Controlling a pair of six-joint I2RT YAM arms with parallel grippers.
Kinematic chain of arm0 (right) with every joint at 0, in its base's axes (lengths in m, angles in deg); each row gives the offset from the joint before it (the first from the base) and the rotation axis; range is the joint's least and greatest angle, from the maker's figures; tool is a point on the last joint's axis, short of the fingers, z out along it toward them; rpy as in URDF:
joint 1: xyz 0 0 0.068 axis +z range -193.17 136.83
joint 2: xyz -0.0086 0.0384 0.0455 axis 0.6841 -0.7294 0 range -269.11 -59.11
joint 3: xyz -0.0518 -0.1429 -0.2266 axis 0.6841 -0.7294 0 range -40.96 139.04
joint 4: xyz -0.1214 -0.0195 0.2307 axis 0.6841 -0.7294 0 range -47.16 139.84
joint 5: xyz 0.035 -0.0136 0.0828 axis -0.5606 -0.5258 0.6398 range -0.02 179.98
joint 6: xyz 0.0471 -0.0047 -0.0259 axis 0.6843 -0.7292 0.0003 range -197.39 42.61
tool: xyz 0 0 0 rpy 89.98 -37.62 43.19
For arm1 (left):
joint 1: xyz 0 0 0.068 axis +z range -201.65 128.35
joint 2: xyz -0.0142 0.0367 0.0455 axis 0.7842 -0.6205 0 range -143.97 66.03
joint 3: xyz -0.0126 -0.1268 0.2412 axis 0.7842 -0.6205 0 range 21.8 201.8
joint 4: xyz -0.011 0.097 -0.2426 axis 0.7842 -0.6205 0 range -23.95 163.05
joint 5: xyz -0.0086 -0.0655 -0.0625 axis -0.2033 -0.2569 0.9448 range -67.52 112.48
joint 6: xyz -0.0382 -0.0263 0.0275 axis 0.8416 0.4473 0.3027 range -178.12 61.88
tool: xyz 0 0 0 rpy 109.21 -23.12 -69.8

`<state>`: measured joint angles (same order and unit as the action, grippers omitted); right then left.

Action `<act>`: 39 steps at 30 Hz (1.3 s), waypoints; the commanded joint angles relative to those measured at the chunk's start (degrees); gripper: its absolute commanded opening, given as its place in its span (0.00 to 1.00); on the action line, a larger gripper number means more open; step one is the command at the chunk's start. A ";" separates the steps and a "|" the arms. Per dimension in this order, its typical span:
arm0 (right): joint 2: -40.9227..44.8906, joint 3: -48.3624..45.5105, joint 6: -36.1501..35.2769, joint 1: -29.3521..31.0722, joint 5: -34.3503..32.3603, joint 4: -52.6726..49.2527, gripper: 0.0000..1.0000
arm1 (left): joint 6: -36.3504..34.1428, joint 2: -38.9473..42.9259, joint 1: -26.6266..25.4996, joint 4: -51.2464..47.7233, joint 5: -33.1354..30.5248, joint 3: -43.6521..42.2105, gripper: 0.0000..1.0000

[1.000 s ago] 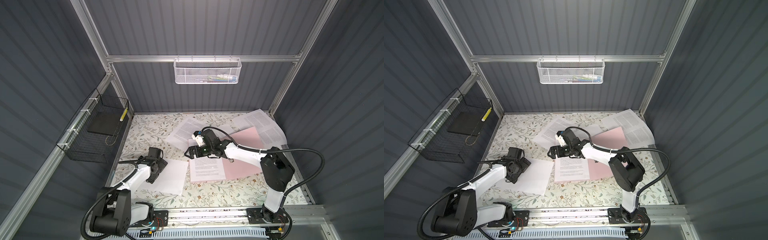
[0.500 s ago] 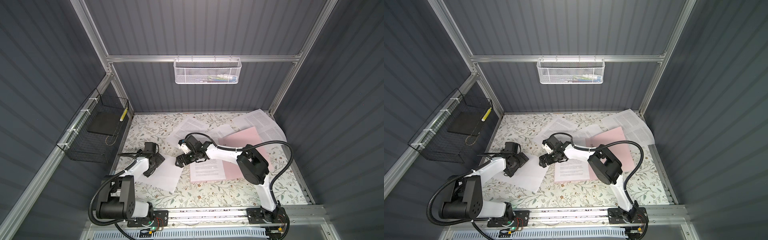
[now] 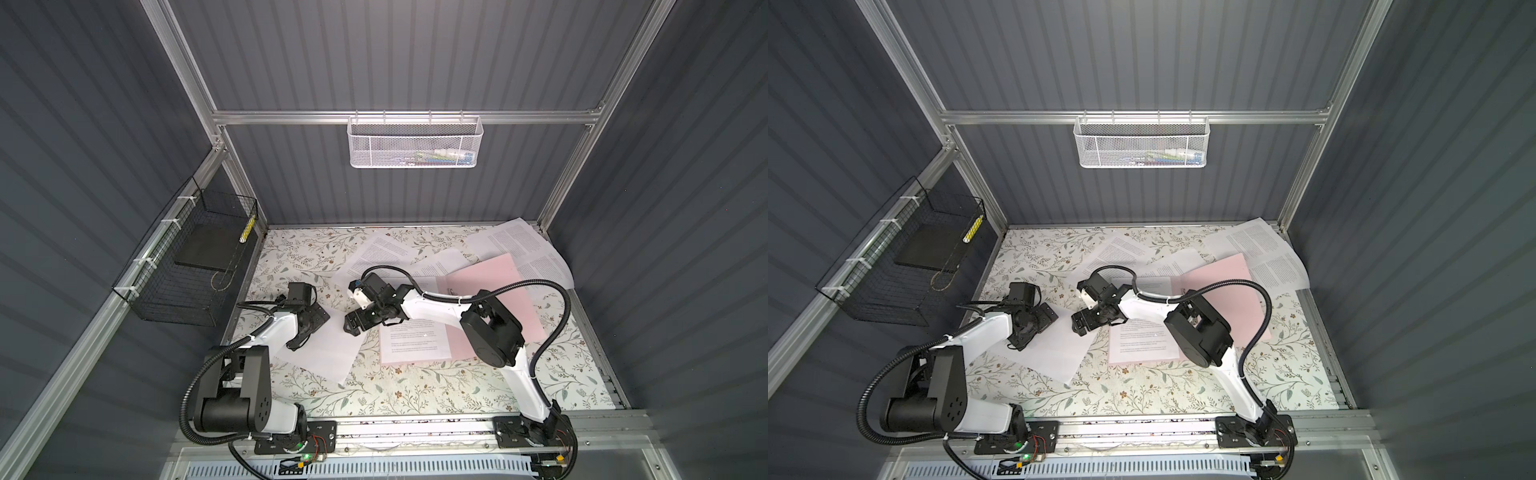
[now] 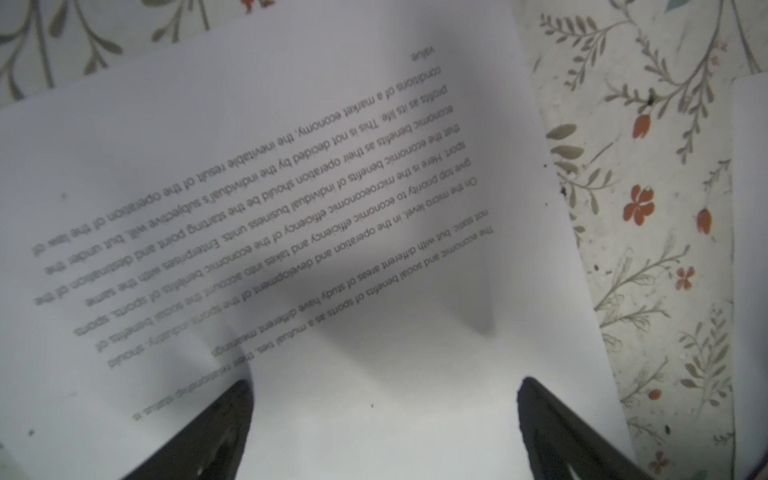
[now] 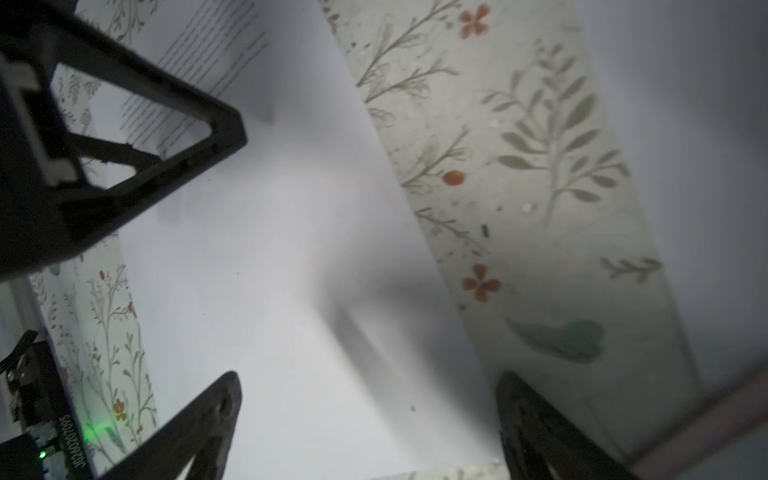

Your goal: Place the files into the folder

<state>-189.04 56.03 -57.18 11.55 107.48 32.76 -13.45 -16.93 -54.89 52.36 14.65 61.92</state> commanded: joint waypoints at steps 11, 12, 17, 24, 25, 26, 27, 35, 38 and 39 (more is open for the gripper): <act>-0.79 -0.25 2.14 1.49 16.34 5.80 0.96 | -1.79 -7.24 0.48 2.07 9.95 -3.57 1.00; -0.35 -1.05 2.12 1.19 17.10 7.92 0.97 | -2.30 -7.75 0.51 2.29 10.31 -3.33 1.00; -1.56 -0.52 3.17 -1.14 23.21 14.96 0.96 | -3.45 -8.77 0.43 3.86 12.08 -3.12 1.00; -5.51 4.57 2.16 -3.10 25.27 14.93 0.95 | -5.21 -7.93 0.43 3.83 12.71 -3.21 1.00; -6.06 5.18 2.25 -3.49 25.79 15.06 0.95 | -5.47 -7.77 0.44 3.95 12.69 -3.31 1.00; -6.46 5.67 2.29 -3.70 26.15 15.17 0.95 | -5.63 -7.62 0.43 3.98 12.68 -3.43 1.00; -7.13 6.45 2.25 -3.89 26.52 15.07 0.95 | -5.71 -7.55 0.43 4.04 12.83 -3.48 1.00; -9.03 9.71 0.52 -4.46 25.72 10.41 0.82 | -5.73 -7.67 0.43 3.13 12.84 -2.46 1.00; -8.83 9.53 0.21 -4.62 23.90 9.04 0.73 | -5.89 -7.10 0.43 2.16 11.73 -1.89 1.00; -8.89 9.54 0.03 -4.67 23.21 8.61 0.70 | -5.86 -6.89 0.43 1.89 11.45 -1.72 1.00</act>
<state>-198.31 65.52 -56.20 7.23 132.00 43.93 -20.08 -20.29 -54.21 61.54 19.59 63.08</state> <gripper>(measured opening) 0.718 0.996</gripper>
